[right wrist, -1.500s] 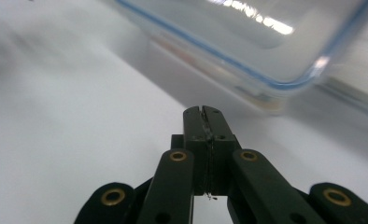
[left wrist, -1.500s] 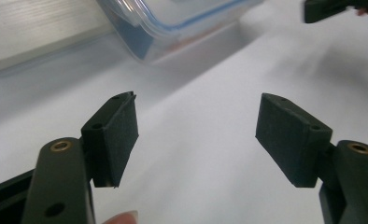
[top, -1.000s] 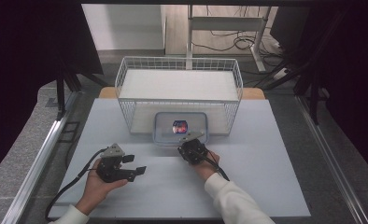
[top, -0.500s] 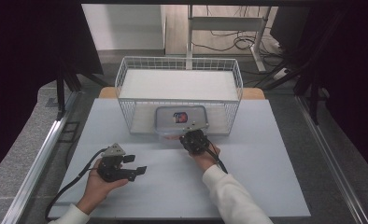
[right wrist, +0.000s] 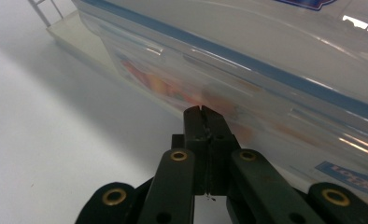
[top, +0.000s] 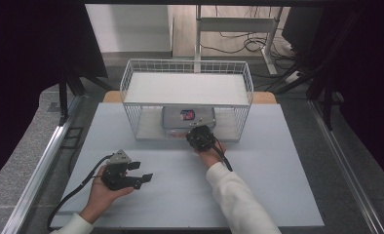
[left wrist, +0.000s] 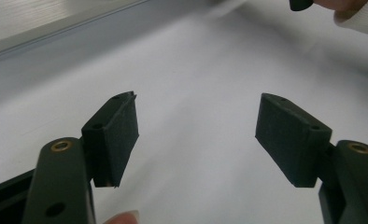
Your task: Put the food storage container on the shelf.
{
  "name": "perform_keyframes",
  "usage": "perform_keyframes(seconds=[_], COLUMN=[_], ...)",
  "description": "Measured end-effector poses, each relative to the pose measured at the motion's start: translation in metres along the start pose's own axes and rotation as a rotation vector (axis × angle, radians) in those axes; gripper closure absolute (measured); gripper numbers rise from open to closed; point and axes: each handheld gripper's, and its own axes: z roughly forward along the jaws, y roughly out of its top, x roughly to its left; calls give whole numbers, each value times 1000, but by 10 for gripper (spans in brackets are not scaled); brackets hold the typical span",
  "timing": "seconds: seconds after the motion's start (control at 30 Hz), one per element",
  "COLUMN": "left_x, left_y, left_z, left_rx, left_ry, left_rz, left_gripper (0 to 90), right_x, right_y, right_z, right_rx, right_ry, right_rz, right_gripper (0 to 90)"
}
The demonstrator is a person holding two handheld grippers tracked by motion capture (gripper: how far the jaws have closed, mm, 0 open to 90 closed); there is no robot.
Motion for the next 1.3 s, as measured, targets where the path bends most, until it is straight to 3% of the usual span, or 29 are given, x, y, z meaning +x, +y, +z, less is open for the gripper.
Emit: perform_keyframes(seconds=[0.17,0.3,0.4,0.43,0.47,0.5,0.57,0.6,0.63,0.67,0.73,0.77,0.83,0.87,0.9,0.97,1.0,1.1,1.17,1.2,1.3], left_x=[0,0,0,-1,-1,-1,-2,-2,-2,-3,-3,-4,-5,-7,-7,-9,-11,-13,-15,-15,-15], left_y=[0,0,-1,-1,-1,-1,-1,-1,-1,-1,-1,-2,-3,-4,-4,-5,-7,-8,-10,-10,-10], left_z=[0,0,1,1,-1,-1,-3,-2,-2,-1,-1,-1,-2,-3,-3,-6,-7,-8,-9,-9,-8], left_rx=[-2,-3,3,3,-2,-2,-5,-4,0,4,6,10,12,16,19,16,19,22,24,27,30], left_ry=[3,2,3,2,3,3,3,3,4,1,0,5,10,18,22,22,30,35,39,40,40], left_rz=[-3,-2,-2,-2,-5,-5,-8,-8,-7,-8,-9,-5,-1,7,13,16,20,33,42,48,51], left_gripper=[293,292,292,292,292,292,292,292,292,292,292,291,291,290,290,289,288,288,287,287,285], right_x=[-2,0,2,2,4,4,5,4,4,-1,-3,-10,-14,-24,-24,-31,-34,-33,-31,-31,-30], right_y=[2,3,4,4,0,0,-9,-21,-21,-36,-42,-59,-69,-94,-94,-110,-120,-126,-128,-128,-127], right_z=[1,-11,-35,-35,-52,-52,-71,-92,-92,-117,-126,-147,-157,-176,-176,-184,-191,-197,-199,-199,-196], right_rx=[3,3,-4,-4,-5,-5,-5,-4,-4,-11,-11,-18,-23,-54,-54,-27,-23,-21,-18,-18,-26], right_ry=[4,19,39,39,55,55,73,78,78,86,85,83,81,79,79,97,85,93,87,87,70], right_rz=[6,-12,-41,-41,-69,-69,-89,-112,-112,-115,-116,-110,-95,-14,-14,59,71,77,48,48,39], right_gripper=[891,891,891,891,891,891,891,890,890,891,890,890,890,890,890,890,890,889,806,806,530])
